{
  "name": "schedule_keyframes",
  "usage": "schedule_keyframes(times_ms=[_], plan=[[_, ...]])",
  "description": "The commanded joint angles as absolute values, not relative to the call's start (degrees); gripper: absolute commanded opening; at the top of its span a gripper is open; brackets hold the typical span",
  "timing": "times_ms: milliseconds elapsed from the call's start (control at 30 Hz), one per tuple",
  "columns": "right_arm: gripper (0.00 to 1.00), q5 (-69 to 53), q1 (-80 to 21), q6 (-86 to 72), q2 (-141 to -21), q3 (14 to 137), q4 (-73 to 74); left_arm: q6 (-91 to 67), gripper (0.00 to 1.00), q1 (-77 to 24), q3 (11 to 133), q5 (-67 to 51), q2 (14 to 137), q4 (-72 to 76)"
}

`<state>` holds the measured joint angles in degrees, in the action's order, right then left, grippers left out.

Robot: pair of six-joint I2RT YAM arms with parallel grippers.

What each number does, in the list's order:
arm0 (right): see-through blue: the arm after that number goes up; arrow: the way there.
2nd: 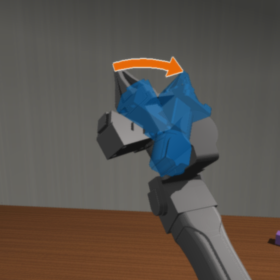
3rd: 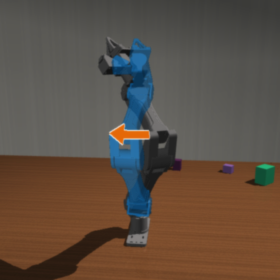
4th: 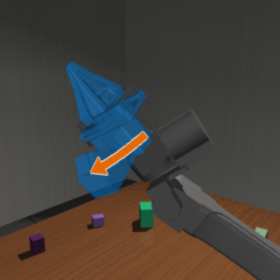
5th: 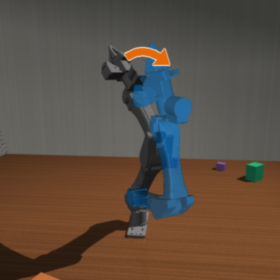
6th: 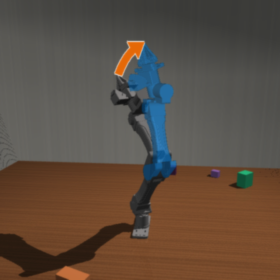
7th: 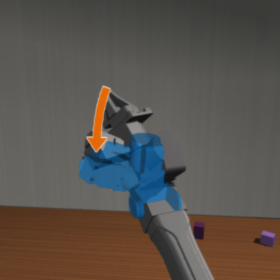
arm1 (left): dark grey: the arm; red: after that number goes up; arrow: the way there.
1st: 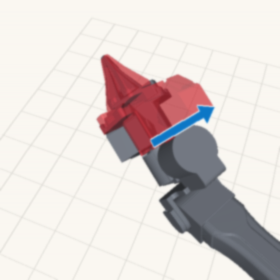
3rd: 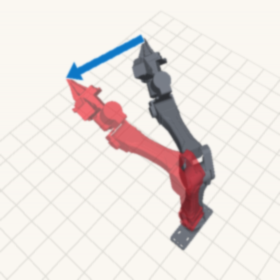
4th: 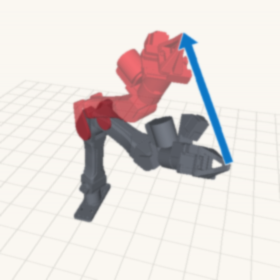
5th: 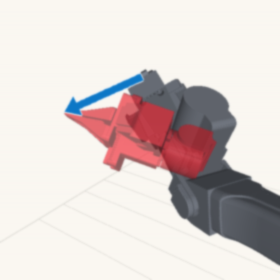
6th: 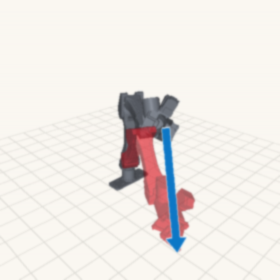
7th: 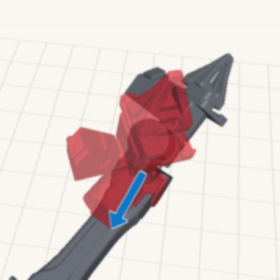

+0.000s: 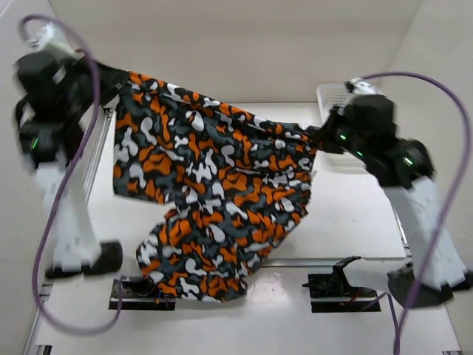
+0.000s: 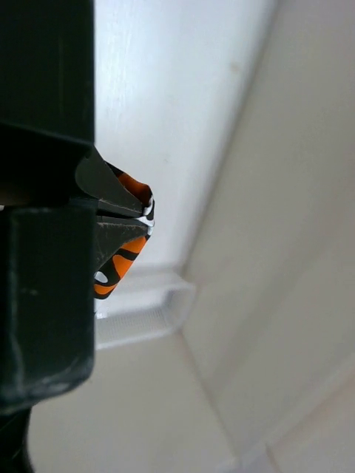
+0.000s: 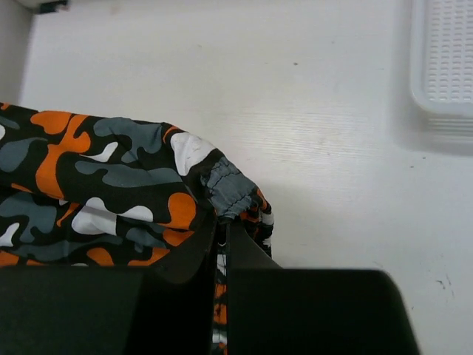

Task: Fold and stack the shorts
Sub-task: Fold the shorts

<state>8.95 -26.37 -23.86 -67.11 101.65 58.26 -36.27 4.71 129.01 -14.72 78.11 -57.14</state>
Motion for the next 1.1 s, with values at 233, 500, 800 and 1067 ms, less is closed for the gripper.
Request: schedule_keyframes(times_ms=[233, 500, 800, 1067], plan=[[0.00, 13.0, -17.6, -18.4, -95.9, 97.6, 44.0, -31.2, 0.10, 5.4, 131.5, -4.2, 108.6, -53.1], [0.00, 8.1, -14.4, -17.2, -121.3, 117.3, 41.9, -31.2, 0.10, 5.4, 143.5, -3.7, 124.2, -53.1], [0.00, 3.3, -13.4, -18.4, -118.9, 117.5, 44.5, -29.3, 0.10, 4.2, 125.9, -5.4, 108.3, -53.1], [0.00, 0.9, -13.4, -17.8, -100.0, 96.9, 44.5, -30.6, 0.10, -0.7, 90.1, -7.0, 78.0, -53.1]])
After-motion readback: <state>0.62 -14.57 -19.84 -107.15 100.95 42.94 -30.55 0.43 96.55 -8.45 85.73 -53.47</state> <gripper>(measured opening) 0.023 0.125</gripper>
